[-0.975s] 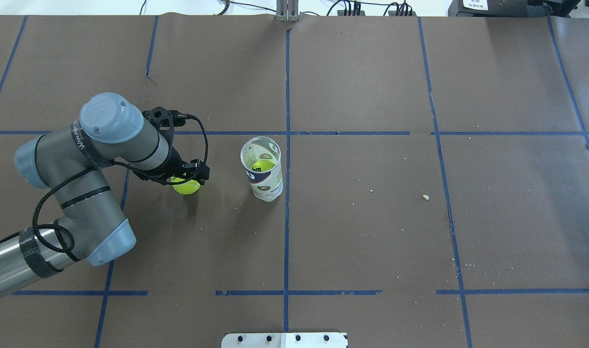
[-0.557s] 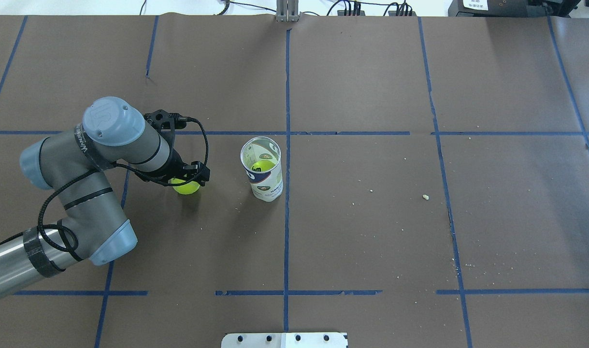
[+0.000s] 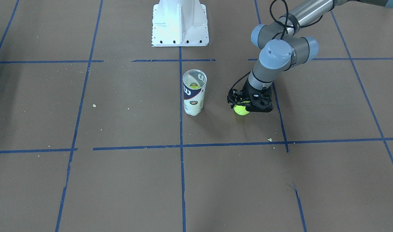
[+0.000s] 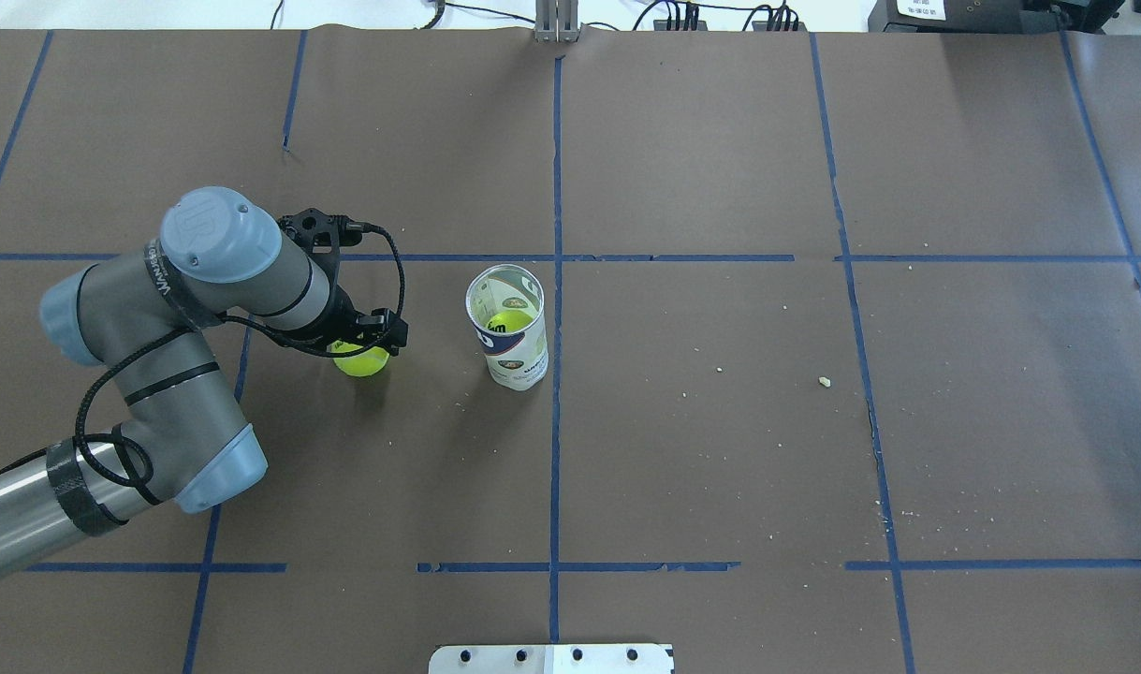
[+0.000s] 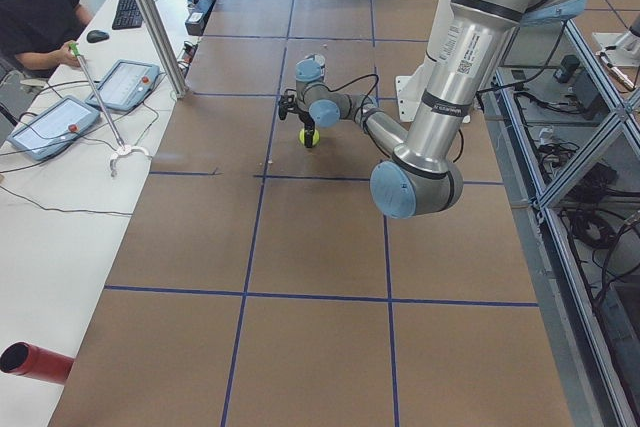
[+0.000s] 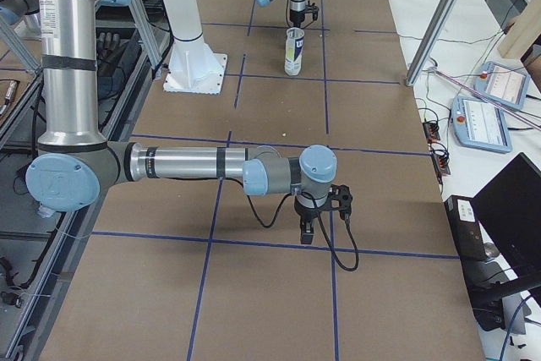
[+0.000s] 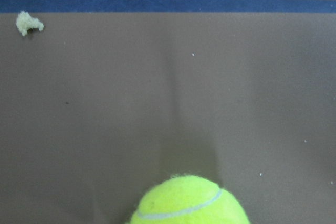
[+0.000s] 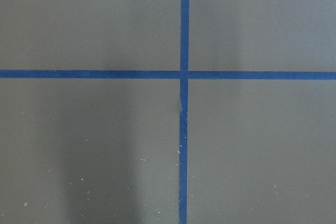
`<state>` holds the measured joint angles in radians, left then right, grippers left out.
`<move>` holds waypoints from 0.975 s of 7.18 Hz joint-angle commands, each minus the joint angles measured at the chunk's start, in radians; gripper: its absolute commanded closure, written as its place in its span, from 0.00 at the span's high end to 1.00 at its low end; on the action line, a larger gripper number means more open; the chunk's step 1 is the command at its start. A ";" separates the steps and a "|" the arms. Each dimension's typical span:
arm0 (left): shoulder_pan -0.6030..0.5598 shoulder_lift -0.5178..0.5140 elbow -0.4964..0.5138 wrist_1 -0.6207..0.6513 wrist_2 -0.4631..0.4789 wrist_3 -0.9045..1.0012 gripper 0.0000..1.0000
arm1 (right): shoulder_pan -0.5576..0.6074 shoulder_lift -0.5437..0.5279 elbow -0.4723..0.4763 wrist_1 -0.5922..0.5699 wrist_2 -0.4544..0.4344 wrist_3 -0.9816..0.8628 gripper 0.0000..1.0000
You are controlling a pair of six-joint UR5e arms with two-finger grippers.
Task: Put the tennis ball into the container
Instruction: 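Close the left gripper around the tennis ball, then lift the tennis ball with the left gripper and carry it over the canister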
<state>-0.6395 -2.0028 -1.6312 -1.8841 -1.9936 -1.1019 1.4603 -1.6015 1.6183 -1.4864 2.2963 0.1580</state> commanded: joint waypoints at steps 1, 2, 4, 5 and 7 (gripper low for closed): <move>0.000 -0.001 -0.005 -0.010 0.016 -0.003 0.44 | 0.000 0.000 0.000 0.000 0.000 0.000 1.00; 0.000 0.001 -0.009 -0.009 0.016 -0.001 0.12 | 0.000 0.000 0.000 0.000 0.000 0.000 1.00; -0.025 0.012 -0.086 0.029 0.015 0.002 0.00 | 0.000 0.000 0.000 0.000 0.000 0.000 1.00; -0.072 0.000 -0.167 0.169 0.007 0.013 0.00 | 0.000 0.000 0.000 0.000 0.000 0.000 1.00; -0.170 -0.093 -0.332 0.502 0.004 0.139 0.00 | 0.000 0.000 0.000 0.000 0.000 0.000 1.00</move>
<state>-0.7412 -2.0331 -1.8656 -1.5914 -1.9868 -1.0381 1.4604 -1.6015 1.6184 -1.4864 2.2964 0.1580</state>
